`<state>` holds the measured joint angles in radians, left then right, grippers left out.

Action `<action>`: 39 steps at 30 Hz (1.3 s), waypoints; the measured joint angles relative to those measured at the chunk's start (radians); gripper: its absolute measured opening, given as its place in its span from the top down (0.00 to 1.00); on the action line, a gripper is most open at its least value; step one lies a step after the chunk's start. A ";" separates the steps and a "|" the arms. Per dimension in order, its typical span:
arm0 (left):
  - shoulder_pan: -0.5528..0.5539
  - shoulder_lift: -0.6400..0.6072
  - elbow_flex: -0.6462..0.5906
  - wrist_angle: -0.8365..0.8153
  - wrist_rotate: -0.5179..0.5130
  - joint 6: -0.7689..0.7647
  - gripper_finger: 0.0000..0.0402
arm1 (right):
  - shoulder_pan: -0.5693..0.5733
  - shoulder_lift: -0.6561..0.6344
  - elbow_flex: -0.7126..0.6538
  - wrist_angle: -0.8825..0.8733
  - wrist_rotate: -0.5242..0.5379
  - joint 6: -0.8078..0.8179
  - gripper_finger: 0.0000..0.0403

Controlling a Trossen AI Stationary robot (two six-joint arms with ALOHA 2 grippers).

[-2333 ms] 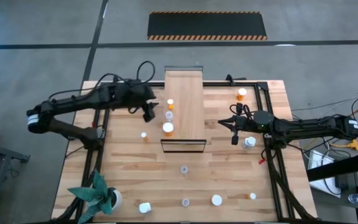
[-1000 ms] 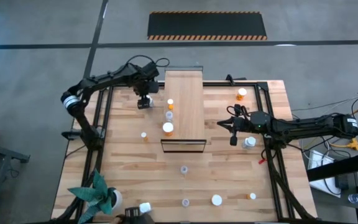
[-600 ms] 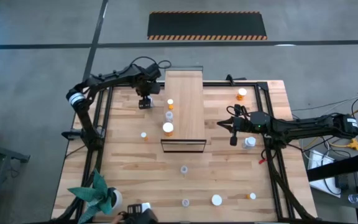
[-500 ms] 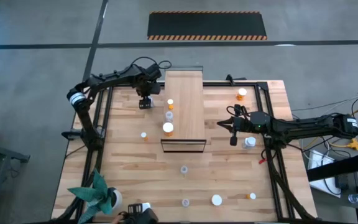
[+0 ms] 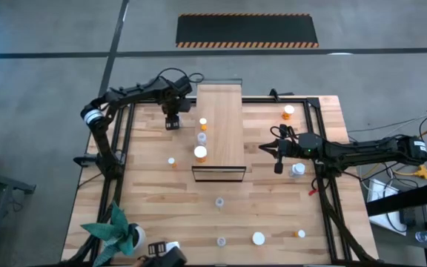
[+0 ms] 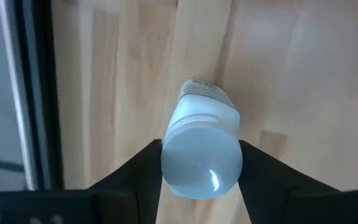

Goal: Pick and place medicine bottles onto shelf by color
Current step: Put the top white pill bottle on the shelf

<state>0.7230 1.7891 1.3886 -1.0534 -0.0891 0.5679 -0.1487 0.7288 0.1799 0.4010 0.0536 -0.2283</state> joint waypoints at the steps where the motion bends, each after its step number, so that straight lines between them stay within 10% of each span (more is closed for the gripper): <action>1: 0.002 -0.004 0.010 -0.025 0.000 -0.025 0.62 | 0.000 0.000 0.000 0.000 0.000 0.000 0.98; 23: -0.026 -0.288 0.372 -0.284 0.155 -1.037 0.62 | 0.000 0.000 0.000 0.000 -0.001 0.000 0.98; 39: -0.132 -0.060 0.707 -0.301 0.110 -1.272 0.62 | 0.000 0.001 0.000 -0.001 -0.005 0.024 0.98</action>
<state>0.5911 1.7291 2.0952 -1.3544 0.0213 -0.7045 -0.1486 0.7296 0.1799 0.4000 0.0485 -0.2046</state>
